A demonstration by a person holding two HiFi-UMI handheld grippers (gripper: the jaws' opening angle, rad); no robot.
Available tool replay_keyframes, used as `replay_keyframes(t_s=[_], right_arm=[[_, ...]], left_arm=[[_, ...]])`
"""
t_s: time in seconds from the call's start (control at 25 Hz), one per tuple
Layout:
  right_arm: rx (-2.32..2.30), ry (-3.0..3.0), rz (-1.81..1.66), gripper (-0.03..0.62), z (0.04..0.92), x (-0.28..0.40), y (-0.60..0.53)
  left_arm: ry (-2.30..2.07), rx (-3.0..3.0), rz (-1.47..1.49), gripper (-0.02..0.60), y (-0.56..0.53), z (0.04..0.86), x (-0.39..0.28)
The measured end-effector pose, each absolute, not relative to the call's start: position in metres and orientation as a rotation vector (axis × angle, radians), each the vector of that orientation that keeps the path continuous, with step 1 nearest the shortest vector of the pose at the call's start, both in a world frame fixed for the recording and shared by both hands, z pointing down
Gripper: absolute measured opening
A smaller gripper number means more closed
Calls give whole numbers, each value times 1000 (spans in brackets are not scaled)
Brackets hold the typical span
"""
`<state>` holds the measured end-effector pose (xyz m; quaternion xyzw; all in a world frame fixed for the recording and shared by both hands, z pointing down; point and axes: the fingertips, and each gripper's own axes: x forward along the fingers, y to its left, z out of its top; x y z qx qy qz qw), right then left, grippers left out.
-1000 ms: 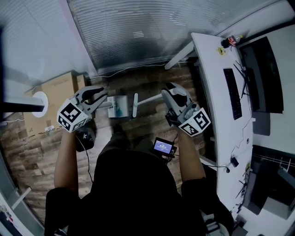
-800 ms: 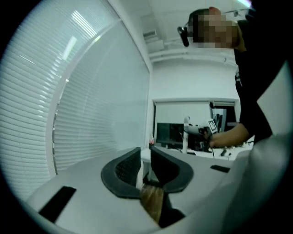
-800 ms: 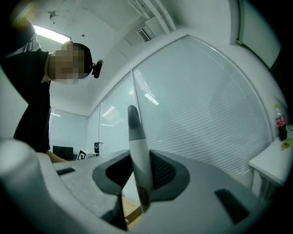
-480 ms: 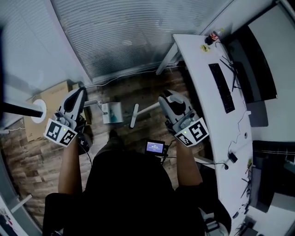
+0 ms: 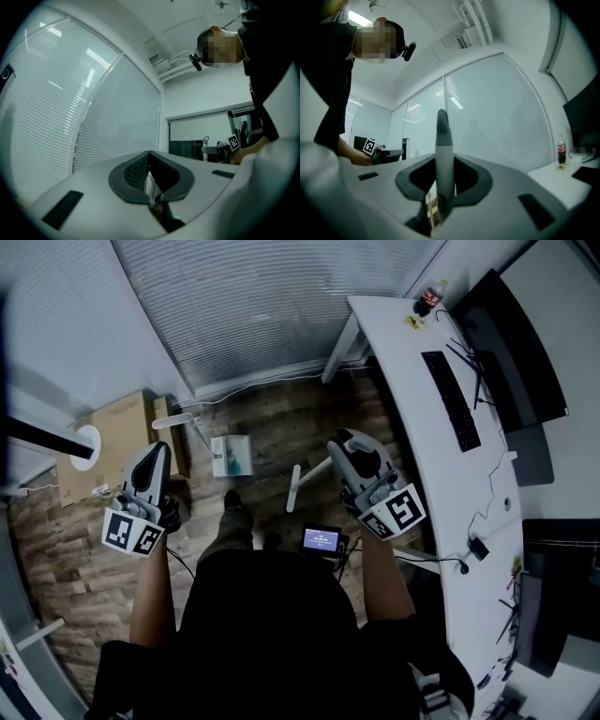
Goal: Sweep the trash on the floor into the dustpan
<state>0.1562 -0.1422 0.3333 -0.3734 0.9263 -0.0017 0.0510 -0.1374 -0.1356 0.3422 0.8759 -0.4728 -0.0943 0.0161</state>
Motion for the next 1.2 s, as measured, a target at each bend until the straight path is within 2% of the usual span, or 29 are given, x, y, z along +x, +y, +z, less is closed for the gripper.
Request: replay_keyframes(t_s=[0.64, 0.92, 1.2], right_arm=[[-1229, 2769, -105, 83, 367, 177, -51], [-1312, 2764, -93, 83, 366, 150, -14], [-1547, 2630, -73, 83, 359, 123, 21]], left_arm=[[-1402, 2695, -187, -5, -57, 370, -113], [-1407, 2717, -165, -5, -36, 372, -139], [-1481, 2673, -178, -5, -6, 378, -202]])
